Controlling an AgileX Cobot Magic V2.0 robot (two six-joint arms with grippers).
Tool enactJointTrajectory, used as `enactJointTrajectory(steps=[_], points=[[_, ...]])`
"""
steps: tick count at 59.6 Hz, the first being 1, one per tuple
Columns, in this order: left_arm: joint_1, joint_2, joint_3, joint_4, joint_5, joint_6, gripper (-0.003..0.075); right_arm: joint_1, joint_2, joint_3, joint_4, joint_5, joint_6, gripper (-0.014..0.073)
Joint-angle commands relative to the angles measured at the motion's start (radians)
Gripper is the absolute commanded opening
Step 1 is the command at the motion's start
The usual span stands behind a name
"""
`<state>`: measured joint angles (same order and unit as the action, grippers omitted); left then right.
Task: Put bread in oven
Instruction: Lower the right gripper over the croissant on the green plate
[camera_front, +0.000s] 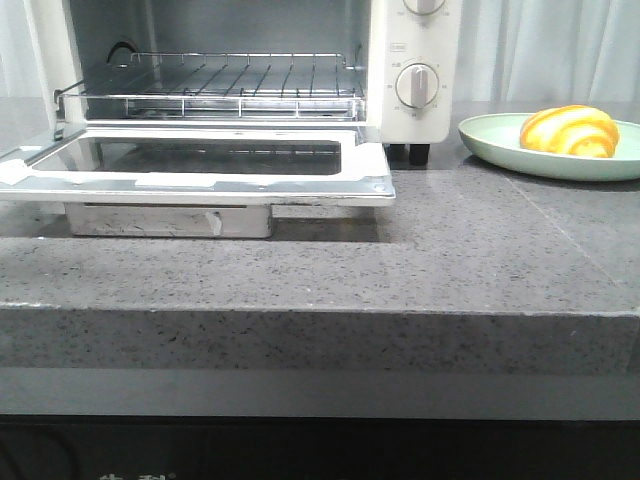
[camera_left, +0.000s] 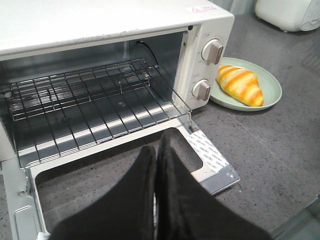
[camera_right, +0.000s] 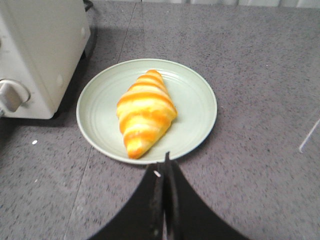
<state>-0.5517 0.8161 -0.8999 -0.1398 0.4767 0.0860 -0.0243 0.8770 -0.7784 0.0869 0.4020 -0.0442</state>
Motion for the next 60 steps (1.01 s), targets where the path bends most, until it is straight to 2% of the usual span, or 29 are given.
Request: enactJointTrajectory(steps=[1,4,9,13,15,19,45,60], points=[[-0.007,-0.049,-0.009,-0.006,-0.083,0.001,-0.0020,-0.004,0.074,-0.073,-0.004,-0.121,-0.007,0.0066],[-0.007,-0.064,-0.004,-0.006,-0.081,0.001,-0.0020,-0.004,0.118,-0.090,-0.004,-0.157,-0.007,0.0169],[-0.007,-0.076,-0.004,-0.006,-0.077,0.001,-0.0020,-0.004,0.202,-0.123,-0.004,-0.213,-0.007,0.0425],[-0.007,-0.078,-0.004,-0.006,-0.077,0.001,-0.0020,-0.004,0.272,-0.165,-0.004,-0.209,-0.007,0.0612],[-0.007,-0.078,-0.004,-0.006,-0.077,0.001,-0.0020,-0.004,0.308,-0.197,-0.004,-0.191,-0.007,0.0673],[-0.007,-0.078,-0.004,-0.006,-0.077,0.001,-0.0020,-0.004,0.384,-0.252,-0.003,-0.138,-0.007,0.0645],[-0.007,-0.078,-0.004,-0.006,-0.077,0.001,-0.0020,-0.004,0.793,-0.662,0.004,0.179,-0.007,0.0645],[-0.007,-0.078,-0.004,-0.006,-0.077,0.001,-0.0020,-0.004,0.891,-0.740,0.005,0.249,-0.007,0.0645]])
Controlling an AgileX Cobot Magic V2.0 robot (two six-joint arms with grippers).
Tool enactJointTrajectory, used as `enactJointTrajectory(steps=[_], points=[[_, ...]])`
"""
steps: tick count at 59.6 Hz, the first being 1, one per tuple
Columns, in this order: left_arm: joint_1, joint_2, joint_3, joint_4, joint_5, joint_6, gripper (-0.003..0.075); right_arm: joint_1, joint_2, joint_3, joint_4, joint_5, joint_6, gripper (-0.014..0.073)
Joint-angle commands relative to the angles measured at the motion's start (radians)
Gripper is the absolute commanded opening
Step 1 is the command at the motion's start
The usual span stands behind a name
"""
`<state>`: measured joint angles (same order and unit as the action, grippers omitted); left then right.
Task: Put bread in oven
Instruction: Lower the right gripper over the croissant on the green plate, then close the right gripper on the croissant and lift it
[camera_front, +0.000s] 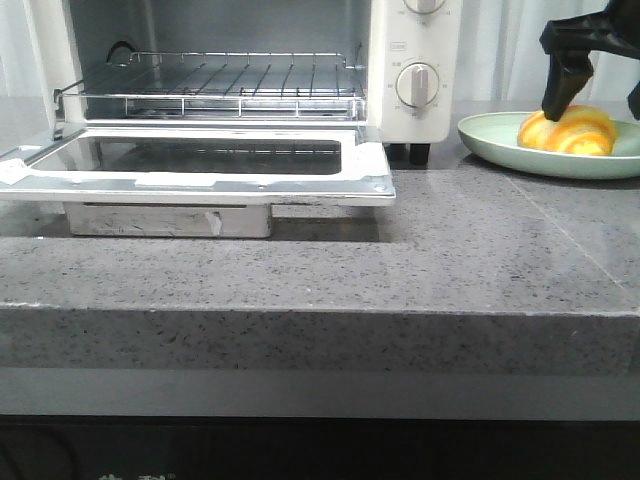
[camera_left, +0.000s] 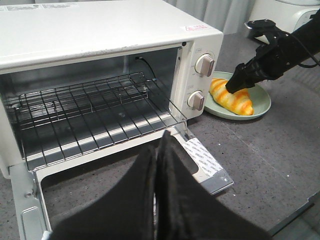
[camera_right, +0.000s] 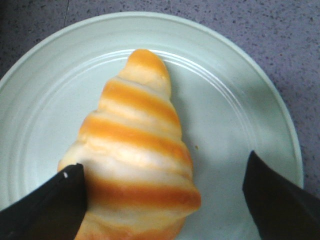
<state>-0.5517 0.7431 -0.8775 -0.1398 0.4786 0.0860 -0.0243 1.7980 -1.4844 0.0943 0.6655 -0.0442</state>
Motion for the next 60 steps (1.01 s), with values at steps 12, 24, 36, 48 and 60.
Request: enactJointTrajectory(steps=[12,24,36,48,60], points=[[-0.007,-0.005,-0.026,-0.006,-0.078,0.001,-0.0020,-0.004,0.000,-0.035,0.001,0.042,-0.007,0.0586],[-0.007,-0.005,-0.026,-0.006,-0.078,0.001,-0.0020,-0.004,0.011,-0.035,0.027,0.090,-0.007,0.0253],[-0.007,-0.005,-0.026,-0.006,-0.078,0.001,-0.0020,-0.004,0.011,-0.035,0.036,0.104,-0.007,0.0000],[-0.007,-0.005,-0.026,-0.006,-0.078,0.001,-0.0020,-0.004,-0.001,-0.044,0.035,0.115,-0.007,-0.0067],[-0.007,-0.005,-0.026,-0.006,-0.080,0.001,-0.0020,-0.004,-0.082,-0.051,0.024,0.088,-0.007,-0.0067]])
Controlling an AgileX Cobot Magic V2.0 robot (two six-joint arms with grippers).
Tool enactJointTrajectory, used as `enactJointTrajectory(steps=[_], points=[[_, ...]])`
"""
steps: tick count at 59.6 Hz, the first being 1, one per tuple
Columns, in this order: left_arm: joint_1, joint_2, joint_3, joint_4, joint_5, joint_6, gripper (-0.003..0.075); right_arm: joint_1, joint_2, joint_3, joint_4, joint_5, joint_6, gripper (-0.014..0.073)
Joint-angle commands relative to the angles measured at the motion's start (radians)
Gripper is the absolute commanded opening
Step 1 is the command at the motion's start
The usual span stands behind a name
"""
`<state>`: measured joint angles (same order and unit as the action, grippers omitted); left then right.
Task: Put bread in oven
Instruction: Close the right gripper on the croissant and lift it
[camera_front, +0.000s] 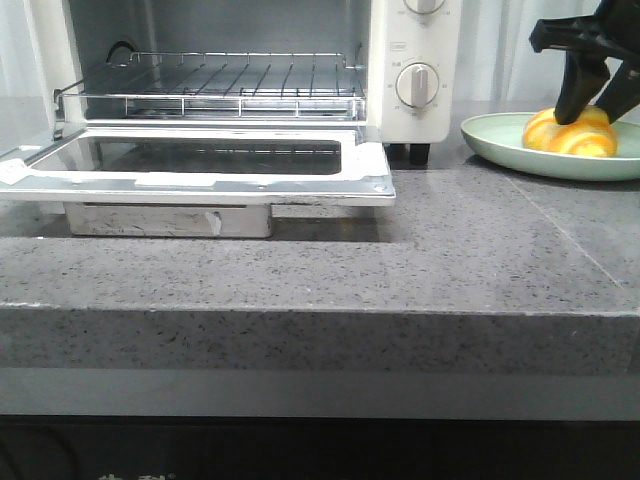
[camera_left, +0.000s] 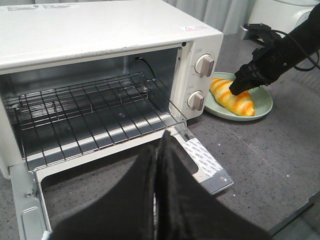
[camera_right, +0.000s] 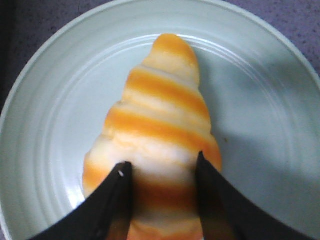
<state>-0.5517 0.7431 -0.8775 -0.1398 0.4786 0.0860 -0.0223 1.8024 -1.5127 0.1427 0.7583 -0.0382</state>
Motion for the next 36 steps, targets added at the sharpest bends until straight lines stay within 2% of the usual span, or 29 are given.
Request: enactJointTrajectory(steps=[1,23,36], points=[[-0.007,-0.005,-0.026,-0.006,-0.080,0.001,-0.0020,-0.006,-0.095,-0.023,-0.025,-0.007,-0.013,-0.0067],[-0.007,-0.005,-0.026,-0.006,-0.082,0.001,-0.0020,-0.006,-0.221,-0.023,-0.025,-0.016,-0.013,-0.0067],[-0.007,-0.005,-0.026,-0.006,-0.082,0.001,-0.0020,-0.006,-0.367,0.007,-0.004,0.020,-0.013,-0.0067]])
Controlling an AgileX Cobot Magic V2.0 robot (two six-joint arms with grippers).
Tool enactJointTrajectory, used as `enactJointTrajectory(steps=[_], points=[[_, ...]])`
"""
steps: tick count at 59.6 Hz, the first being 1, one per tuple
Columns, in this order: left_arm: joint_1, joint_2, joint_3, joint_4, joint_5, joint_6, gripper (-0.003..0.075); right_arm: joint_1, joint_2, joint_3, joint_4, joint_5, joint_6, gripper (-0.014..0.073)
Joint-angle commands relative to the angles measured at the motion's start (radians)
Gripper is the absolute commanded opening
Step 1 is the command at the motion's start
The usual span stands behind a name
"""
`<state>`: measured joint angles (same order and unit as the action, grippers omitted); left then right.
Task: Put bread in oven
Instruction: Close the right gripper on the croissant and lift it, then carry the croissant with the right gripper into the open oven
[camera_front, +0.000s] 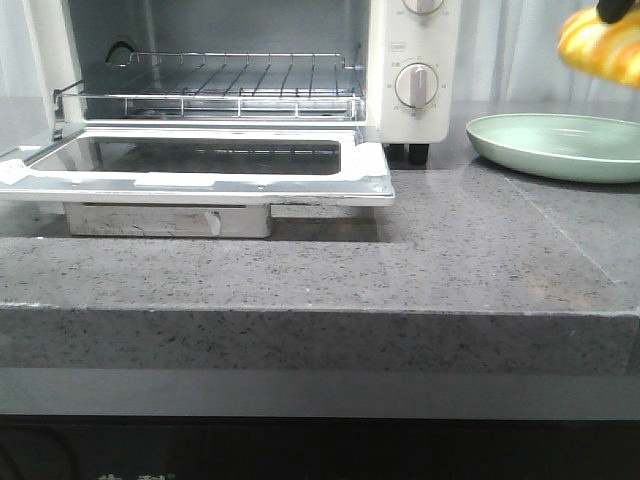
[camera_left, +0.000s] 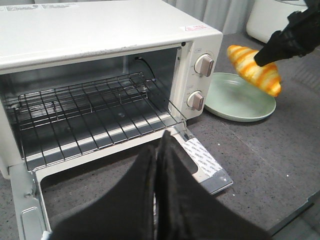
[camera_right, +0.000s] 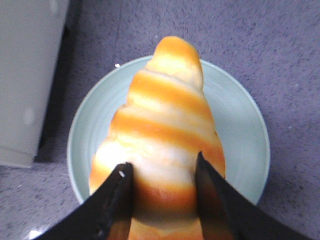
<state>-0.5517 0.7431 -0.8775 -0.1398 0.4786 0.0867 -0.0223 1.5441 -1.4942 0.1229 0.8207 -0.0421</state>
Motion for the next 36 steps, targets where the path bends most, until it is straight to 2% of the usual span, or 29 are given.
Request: enactJointTrajectory(steps=[1,11,19,26,36], points=[[-0.007,-0.005,-0.026,-0.006,-0.082,0.000,-0.0020,-0.005,-0.122,-0.005,0.021,-0.042,-0.011,-0.0067],[-0.007,-0.005,-0.026,-0.006,-0.082,0.000,-0.0020,0.057,-0.306,0.108,0.109,-0.042,-0.079,-0.0067],[-0.007,-0.005,-0.026,-0.006,-0.082,0.000,-0.0020,0.176,-0.398,0.188,0.215,-0.042,-0.162,-0.0067],[-0.007,-0.005,-0.026,-0.006,-0.082,0.000,-0.0020,0.289,-0.405,0.201,0.280,-0.042,-0.197,-0.0067],[-0.007,-0.005,-0.026,-0.006,-0.082,0.000,-0.0020,0.447,-0.333,0.196,0.284,-0.089,-0.203,-0.0067]])
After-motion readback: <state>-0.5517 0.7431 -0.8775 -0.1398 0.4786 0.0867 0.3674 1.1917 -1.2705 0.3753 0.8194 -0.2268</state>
